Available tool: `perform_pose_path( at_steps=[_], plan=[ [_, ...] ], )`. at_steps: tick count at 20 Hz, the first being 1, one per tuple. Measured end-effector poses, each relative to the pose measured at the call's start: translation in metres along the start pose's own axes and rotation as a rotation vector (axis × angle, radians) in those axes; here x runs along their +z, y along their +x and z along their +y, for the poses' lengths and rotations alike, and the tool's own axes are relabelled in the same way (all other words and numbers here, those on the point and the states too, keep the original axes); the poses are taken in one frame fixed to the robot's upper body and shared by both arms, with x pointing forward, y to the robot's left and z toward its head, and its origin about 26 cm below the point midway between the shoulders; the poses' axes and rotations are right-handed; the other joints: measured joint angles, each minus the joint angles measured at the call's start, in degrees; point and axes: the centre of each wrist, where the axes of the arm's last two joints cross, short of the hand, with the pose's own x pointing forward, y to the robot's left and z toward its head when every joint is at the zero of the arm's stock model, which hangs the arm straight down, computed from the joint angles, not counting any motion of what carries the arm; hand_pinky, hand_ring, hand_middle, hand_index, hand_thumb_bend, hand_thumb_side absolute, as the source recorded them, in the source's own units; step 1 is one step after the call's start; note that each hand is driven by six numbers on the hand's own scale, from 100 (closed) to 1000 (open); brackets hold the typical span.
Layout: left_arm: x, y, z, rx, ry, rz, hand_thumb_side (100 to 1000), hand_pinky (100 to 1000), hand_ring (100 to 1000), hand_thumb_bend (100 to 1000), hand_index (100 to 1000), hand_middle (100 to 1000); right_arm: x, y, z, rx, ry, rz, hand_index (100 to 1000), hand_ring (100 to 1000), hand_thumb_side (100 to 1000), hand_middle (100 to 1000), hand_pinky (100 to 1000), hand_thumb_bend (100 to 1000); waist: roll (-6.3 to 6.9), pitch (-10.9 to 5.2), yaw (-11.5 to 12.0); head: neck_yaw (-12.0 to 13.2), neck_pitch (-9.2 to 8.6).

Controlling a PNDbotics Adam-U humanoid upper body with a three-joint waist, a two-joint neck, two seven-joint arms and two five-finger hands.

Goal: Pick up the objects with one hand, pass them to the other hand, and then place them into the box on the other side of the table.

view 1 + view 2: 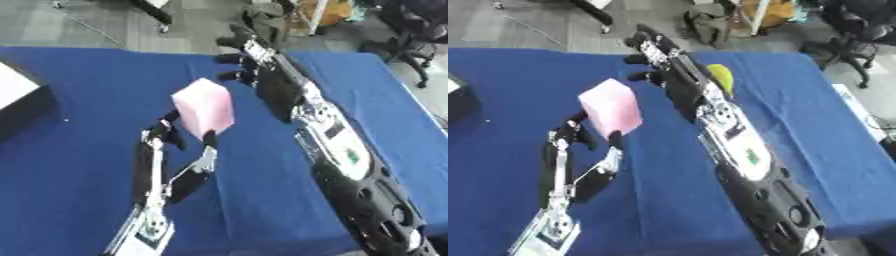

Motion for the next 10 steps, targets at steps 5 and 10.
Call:
perform_pose_path(
  at_steps=[5,10],
  plan=[
    [-0.035,-0.002,0.042,-0.077,0.123,-0.036,465,520,421,100,576,288,0.005,0.019,-0.002,0.023,-0.042,-0.096,1000,841,585,871,747,100,0.66,-0.32,-0.96,7.19,0.00],
    [-0.078,-0.015,0.119,-0.311,0.265,-0.064,227,513,424,100,581,292,0.011,0.019,-0.007,0.060,-0.090,-0.097,1000,838,585,871,744,100,1.66,-0.32,-2.49,16.78,-0.06]
  ],
)
